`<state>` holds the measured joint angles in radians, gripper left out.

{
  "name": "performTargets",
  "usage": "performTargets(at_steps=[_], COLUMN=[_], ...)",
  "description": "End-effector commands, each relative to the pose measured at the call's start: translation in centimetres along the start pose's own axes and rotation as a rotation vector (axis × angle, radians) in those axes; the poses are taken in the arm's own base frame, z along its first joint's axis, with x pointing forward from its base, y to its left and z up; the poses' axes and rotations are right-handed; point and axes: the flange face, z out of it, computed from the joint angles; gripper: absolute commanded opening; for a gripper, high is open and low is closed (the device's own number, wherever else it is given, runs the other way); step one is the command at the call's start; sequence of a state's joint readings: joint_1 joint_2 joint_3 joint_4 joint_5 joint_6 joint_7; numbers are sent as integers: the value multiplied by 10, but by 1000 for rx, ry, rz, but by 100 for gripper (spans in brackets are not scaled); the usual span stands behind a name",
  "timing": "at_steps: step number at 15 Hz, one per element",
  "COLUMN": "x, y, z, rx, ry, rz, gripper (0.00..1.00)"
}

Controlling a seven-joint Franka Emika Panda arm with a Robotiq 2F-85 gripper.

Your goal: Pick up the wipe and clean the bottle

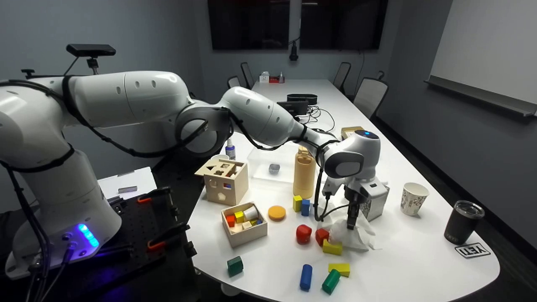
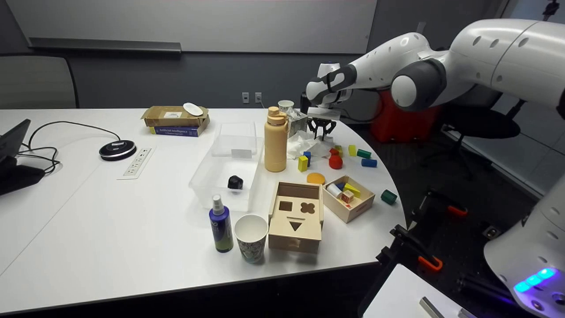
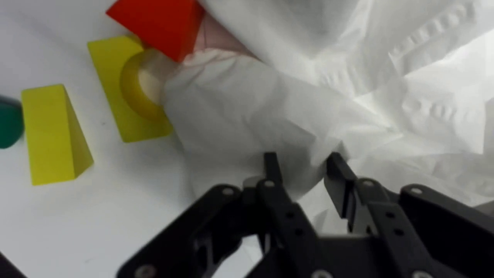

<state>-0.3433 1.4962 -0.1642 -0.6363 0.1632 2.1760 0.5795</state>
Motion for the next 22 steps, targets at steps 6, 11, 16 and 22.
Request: performTargets(at_steps=[6, 11, 16, 22], x=[11, 22, 10, -34], y=[9, -17, -42, -93], z=[-11, -91, -196, -301], rx=[-5, 23, 7, 103], ry=[3, 48, -22, -65], rz=[52, 60, 56, -57], gripper=[0, 0, 0, 0])
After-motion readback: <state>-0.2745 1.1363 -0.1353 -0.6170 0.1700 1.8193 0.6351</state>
